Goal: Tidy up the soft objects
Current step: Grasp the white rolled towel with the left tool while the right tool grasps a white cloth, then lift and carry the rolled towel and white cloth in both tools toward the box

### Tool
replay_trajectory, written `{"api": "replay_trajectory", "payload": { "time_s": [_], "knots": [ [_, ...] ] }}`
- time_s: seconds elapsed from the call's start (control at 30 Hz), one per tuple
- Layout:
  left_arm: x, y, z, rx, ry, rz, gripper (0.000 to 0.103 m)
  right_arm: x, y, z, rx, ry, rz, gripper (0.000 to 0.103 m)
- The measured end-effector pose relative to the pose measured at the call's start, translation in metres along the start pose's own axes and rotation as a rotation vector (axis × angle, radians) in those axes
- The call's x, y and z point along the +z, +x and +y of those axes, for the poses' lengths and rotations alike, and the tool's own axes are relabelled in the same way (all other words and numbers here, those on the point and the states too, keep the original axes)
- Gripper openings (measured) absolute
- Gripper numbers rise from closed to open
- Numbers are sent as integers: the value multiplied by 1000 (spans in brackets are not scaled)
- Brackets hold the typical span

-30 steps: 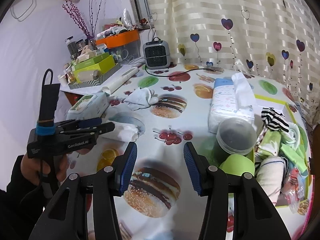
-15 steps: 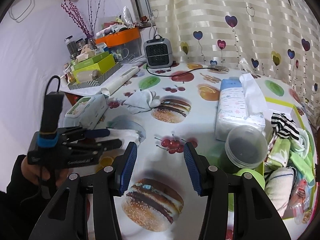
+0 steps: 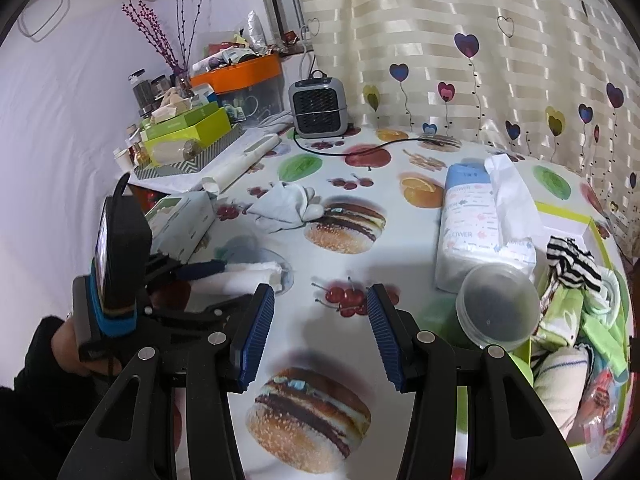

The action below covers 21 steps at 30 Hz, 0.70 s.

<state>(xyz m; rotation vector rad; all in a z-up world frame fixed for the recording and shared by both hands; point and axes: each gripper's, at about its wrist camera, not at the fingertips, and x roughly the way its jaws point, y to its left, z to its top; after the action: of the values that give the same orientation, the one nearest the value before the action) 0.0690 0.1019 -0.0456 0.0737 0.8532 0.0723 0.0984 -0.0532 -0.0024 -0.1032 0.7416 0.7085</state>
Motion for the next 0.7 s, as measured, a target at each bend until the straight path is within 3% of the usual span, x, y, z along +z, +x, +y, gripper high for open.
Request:
{"api": "replay_trajectory", "payload": {
  "time_s": [0.1,0.2,0.7],
  "knots": [
    [2,-1,10,-12,-77,-5,21,7,9,1,0,12,11,50],
    [1,-4,18,-31,-148,-25,16,16,20,3,9,10,17,50],
    [-4,-28,59,-102,-393,-171,14,66,102,12,74,8,73,50]
  ]
}}
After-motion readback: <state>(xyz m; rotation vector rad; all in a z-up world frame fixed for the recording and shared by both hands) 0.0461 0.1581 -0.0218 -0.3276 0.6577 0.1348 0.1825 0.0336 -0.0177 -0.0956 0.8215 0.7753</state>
